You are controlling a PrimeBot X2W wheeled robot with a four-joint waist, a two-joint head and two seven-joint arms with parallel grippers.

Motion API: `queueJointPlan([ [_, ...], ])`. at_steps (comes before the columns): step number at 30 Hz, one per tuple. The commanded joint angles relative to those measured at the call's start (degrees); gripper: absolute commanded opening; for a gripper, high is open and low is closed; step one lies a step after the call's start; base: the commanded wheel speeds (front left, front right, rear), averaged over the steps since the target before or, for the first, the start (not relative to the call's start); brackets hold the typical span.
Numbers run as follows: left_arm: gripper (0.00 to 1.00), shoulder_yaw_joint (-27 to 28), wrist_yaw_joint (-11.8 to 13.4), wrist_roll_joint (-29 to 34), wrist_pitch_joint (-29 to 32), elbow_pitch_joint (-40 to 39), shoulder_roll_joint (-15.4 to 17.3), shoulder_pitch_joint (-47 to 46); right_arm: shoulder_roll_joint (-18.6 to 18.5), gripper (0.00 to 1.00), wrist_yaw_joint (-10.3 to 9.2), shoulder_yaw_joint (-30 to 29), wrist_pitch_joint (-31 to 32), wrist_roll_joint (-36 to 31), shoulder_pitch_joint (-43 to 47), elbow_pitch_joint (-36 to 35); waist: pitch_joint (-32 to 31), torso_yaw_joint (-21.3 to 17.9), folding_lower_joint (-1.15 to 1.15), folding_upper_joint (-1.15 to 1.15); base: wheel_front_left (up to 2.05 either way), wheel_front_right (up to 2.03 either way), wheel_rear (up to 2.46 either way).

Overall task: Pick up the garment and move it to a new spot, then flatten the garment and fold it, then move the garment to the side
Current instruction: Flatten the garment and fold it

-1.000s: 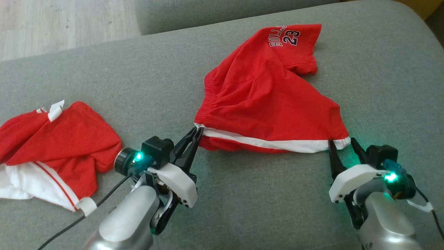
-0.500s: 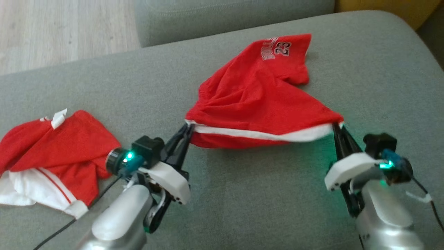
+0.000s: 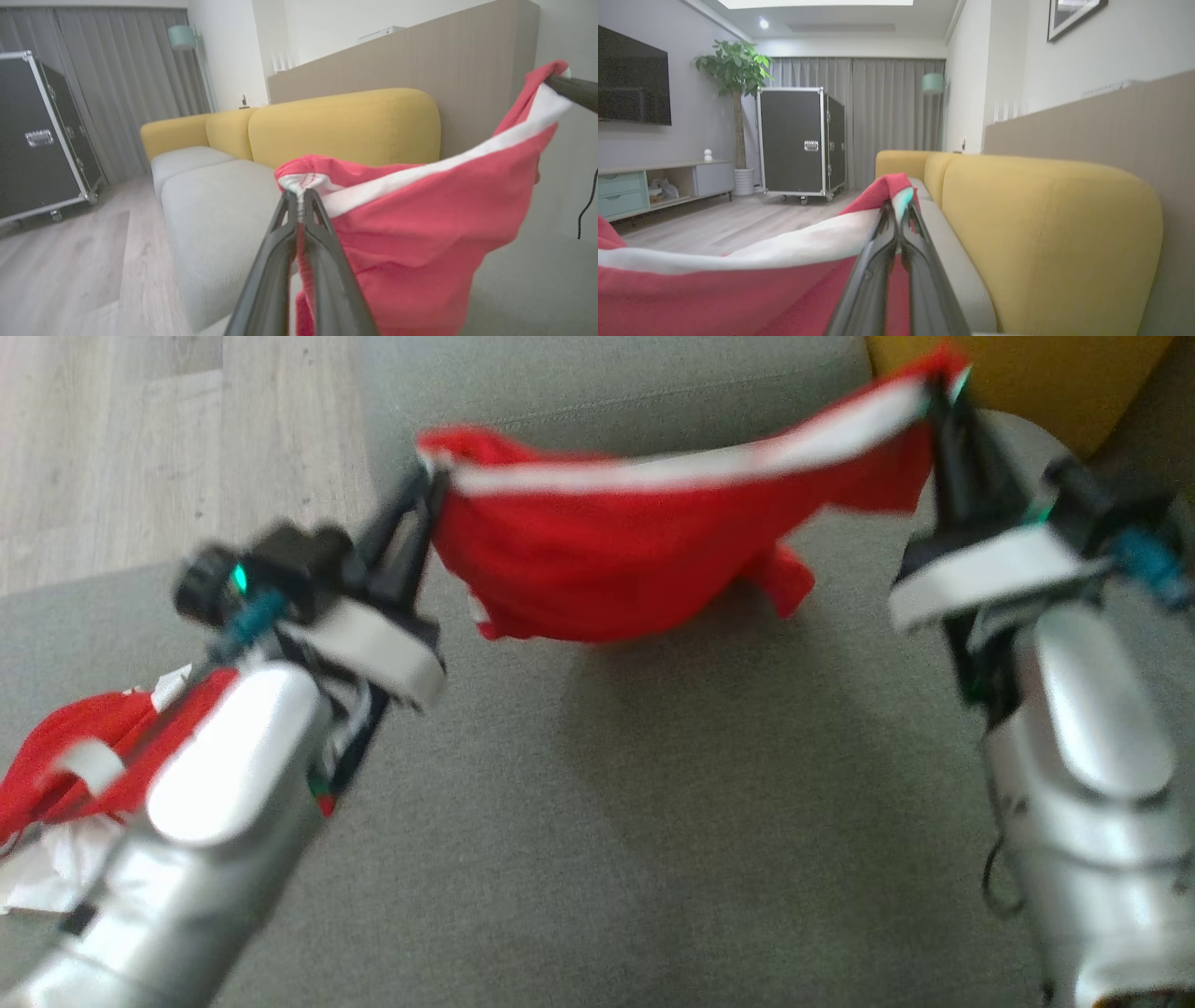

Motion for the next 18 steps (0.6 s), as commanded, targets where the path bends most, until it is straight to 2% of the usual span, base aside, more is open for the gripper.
queueJointPlan([
  [1, 0.00, 3.15, 0.18, 0.81, 0.15, -1.95, 2.41, -5.42, -0.58, 0.00, 0.13, 1.35, 0.17, 0.05, -4.65, -2.83, -0.46, -0.05, 0.00, 0.00, 0.00, 0.00, 0.00],
  [9, 0.00, 5.10, 1.03, 1.45, 0.48, -3.84, 3.94, -11.37, -2.34, 0.00, 0.13, 2.22, 1.67, -0.59, -10.87, -5.19, -2.76, -0.09, 0.00, 0.00, 0.00, 0.00, 0.00],
  [13, 0.00, 5.36, 2.17, 0.73, 2.05, -7.84, 5.02, -9.31, -2.87, 0.00, 0.13, 2.24, 3.42, -0.66, -8.93, -7.88, -3.41, 0.08, 0.00, 0.00, 0.00, 0.00, 0.00],
  [18, 0.00, 5.77, 4.80, -0.16, 5.59, -14.25, 6.78, -5.90, -3.70, 0.00, 0.13, 1.74, 6.68, -1.40, -5.21, -12.23, -2.81, 0.57, 0.00, 0.00, 0.00, 0.00, 0.00],
])
